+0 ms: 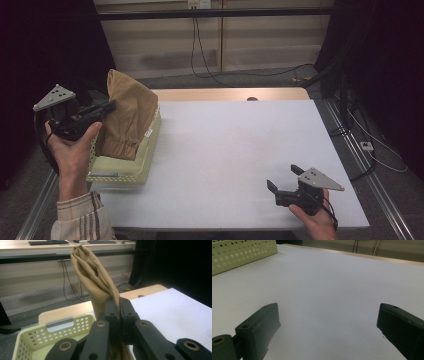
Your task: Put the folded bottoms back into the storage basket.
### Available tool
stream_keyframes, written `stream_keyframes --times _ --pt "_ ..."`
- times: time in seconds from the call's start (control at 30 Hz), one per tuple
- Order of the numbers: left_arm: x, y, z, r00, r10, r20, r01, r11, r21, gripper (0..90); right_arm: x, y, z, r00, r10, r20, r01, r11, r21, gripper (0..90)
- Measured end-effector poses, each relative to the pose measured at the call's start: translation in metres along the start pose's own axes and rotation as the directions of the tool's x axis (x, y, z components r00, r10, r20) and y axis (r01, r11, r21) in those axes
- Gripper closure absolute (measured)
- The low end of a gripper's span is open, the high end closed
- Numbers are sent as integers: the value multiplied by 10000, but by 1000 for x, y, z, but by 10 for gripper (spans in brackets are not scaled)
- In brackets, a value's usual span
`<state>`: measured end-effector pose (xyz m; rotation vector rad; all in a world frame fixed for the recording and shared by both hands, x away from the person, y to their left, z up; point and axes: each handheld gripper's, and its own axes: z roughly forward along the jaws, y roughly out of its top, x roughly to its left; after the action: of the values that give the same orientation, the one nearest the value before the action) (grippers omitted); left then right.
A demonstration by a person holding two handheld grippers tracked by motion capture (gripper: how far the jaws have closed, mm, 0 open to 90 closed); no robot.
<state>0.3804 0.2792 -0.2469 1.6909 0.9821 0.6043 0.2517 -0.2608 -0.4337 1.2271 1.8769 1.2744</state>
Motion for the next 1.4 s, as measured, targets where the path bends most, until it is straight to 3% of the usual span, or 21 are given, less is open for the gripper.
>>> stream_keyframes --times 0.43,1.0,1.4 --pt "15 -8 -1 9989 -389 -269 393 9991 149 866 0 0 0 10000 27 -1 -27 10000 -23 44" --pt "31 -22 14 9968 -592 -530 641 9933 960 866 0 0 0 10000 -15 -12 15 10000 5 44" --pt "32 -26 22 9965 -481 -677 578 9871 1495 865 0 0 0 10000 2 -42 -2 10000 -25 43"
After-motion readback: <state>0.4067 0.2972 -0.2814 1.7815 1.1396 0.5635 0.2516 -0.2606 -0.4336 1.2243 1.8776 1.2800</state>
